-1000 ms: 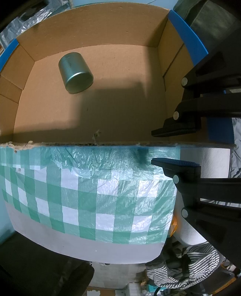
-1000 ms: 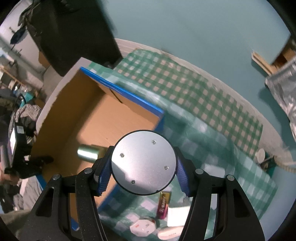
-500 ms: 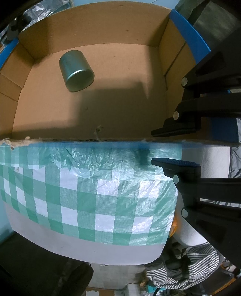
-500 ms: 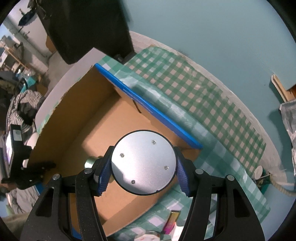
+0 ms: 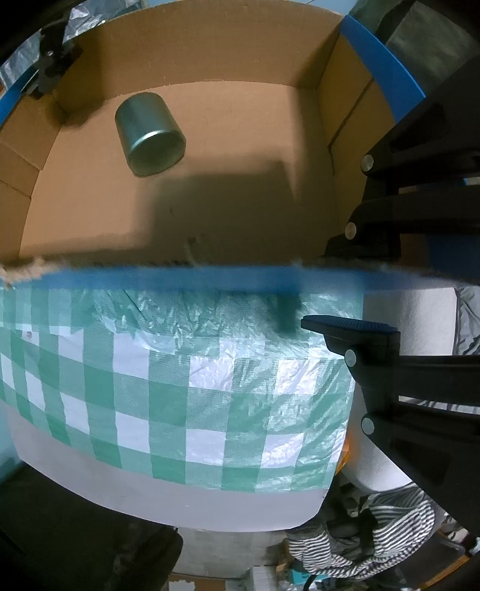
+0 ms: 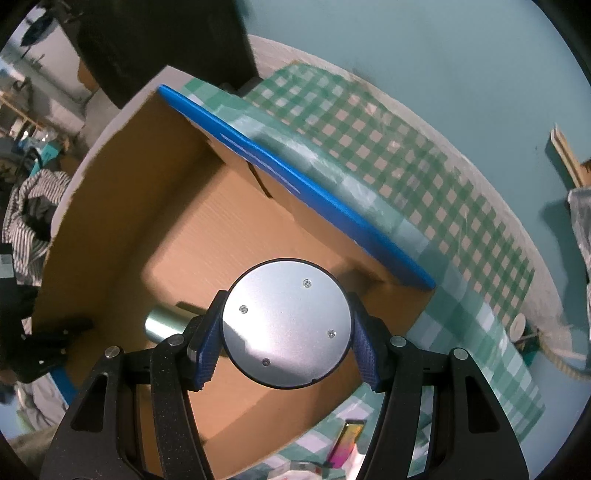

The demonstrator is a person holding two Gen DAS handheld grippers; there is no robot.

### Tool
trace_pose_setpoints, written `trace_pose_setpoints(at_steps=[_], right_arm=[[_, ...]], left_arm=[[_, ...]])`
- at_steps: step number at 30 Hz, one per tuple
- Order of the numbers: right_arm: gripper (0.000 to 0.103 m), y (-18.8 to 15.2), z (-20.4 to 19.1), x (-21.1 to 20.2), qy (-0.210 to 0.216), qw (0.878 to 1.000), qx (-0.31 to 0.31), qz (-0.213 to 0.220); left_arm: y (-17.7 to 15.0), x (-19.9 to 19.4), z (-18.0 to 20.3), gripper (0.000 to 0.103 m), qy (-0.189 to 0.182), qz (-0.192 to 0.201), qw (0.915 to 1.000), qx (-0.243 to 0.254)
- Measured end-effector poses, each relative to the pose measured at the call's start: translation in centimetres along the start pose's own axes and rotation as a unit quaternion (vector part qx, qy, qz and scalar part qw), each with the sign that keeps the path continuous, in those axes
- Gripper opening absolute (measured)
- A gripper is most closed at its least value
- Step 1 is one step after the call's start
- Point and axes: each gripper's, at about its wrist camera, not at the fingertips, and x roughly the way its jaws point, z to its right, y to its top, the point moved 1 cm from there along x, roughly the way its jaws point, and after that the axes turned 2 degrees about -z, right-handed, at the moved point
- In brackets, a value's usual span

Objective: Organize rigid objects
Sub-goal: 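Carry the white puck into the box and release it, then move the right tool back and grasp the white charger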

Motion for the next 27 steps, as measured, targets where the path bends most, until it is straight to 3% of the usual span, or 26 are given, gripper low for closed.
trace_pose_setpoints(at_steps=[14,27], right_arm=[[0.067,-0.3,0.2,-0.4,0.007,1.0,0.003,0.013],[0.075,-2.4,2.0,-4.9,0.025,0.997,0.036,0.06]], left_arm=[[-0.3,0.0,-0.5,0.023,0.001,-0.003,1.0,-0.005],[-0.7,0.4,-0.4,0.023,0.005,-0.004,1.0,0.002]])
